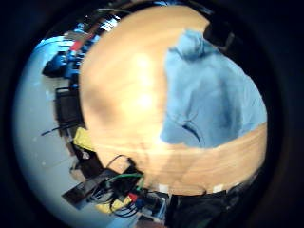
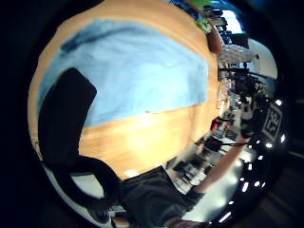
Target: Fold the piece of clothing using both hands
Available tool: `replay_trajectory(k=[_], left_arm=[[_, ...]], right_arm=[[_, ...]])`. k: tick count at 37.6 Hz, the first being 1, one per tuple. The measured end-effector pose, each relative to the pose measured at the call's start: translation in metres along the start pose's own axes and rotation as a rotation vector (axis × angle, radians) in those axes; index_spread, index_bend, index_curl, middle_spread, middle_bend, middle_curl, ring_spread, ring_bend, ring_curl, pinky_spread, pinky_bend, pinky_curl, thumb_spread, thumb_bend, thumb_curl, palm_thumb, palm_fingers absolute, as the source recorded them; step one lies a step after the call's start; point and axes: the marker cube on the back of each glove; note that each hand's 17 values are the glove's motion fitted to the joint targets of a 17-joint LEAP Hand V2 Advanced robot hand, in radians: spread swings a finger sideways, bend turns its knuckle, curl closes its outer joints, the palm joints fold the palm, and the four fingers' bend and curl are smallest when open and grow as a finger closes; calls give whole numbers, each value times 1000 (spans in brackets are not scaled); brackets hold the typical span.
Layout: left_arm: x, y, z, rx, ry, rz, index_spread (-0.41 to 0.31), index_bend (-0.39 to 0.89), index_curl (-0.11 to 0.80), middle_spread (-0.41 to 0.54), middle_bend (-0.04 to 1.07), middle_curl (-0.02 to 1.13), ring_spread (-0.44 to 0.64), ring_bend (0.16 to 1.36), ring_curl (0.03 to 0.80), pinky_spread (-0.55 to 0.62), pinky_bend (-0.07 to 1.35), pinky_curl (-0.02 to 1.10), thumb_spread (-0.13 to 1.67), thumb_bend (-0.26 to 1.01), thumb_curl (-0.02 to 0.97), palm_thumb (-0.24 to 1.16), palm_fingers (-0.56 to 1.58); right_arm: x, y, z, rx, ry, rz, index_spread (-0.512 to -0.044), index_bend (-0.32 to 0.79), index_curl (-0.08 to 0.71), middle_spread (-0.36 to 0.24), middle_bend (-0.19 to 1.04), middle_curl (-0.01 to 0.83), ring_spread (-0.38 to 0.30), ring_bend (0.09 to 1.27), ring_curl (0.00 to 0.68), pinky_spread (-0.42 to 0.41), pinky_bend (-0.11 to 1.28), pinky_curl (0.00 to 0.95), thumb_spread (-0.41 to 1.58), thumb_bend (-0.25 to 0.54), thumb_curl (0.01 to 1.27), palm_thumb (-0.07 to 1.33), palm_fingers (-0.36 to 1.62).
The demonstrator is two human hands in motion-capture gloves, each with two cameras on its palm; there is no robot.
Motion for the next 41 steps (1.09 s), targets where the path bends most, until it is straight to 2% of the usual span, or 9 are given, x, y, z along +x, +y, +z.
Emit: replay_trajectory(k=[9,14,21,24,28,29,30,33,41], left_arm=[[-17,-11,65,-109,-144,-78,-93,121,298,186,139,238,241,620,400,246,629,417,1384,-45,157,137,1],[-17,-17,74,-81,-122,-43,-95,128,287,198,167,240,326,616,375,346,574,385,1322,-40,144,42,-60],[-16,-16,74,-99,-124,-33,-97,128,276,198,168,243,380,619,357,397,553,363,1279,-24,144,-4,-54],[-14,-16,74,-117,-111,-5,-97,136,275,197,165,243,392,624,353,410,539,357,1268,-21,146,-10,-51],[-15,-17,74,-109,-108,-23,-97,153,281,196,161,243,402,626,346,425,523,350,1257,-19,147,-12,-33],[-15,-17,75,-110,-108,-36,-98,149,281,196,161,243,404,627,345,427,522,349,1255,-19,148,-13,-34],[-16,-16,75,-116,-108,-50,-98,152,282,196,160,243,406,627,343,429,520,348,1252,-20,149,-13,-32],[-17,-13,77,-143,-106,-76,-98,153,285,196,158,241,413,631,340,434,517,346,1247,-19,150,-13,-29],[-18,-14,77,-142,-108,-76,-98,154,289,195,158,239,420,636,331,448,508,340,1234,-20,152,-14,-28]], right_arm=[[-32,30,46,-233,-91,-85,-389,35,156,-185,167,420,-203,575,414,-120,659,393,1177,-13,278,1022,673],[-43,42,84,-554,-190,-66,-414,73,152,-149,99,371,-144,539,428,-28,751,433,1208,-32,261,979,245],[-43,39,97,-633,-128,-36,-425,97,140,-111,131,323,-89,526,379,33,812,405,1234,-18,244,937,204],[-44,36,97,-621,-130,-7,-413,91,137,-101,133,307,-89,564,370,20,848,399,1234,-8,245,953,256],[-46,38,94,-619,-167,-10,-395,74,128,-110,131,288,-137,664,372,-120,918,387,1210,-3,252,981,527],[-47,39,94,-624,-178,-19,-396,83,130,-101,124,283,-121,627,357,-77,890,379,1225,-7,248,974,400],[-49,40,93,-622,-189,-30,-384,80,144,-114,147,295,-156,723,408,-178,948,412,1198,-1,255,994,618],[-51,37,92,-564,-206,-62,-364,92,139,-122,162,295,-186,762,397,-252,929,383,1158,3,266,1028,825],[-54,24,91,-392,-196,-46,-317,121,186,-140,182,333,-223,767,427,-313,866,391,1056,-1,288,1093,1094]])
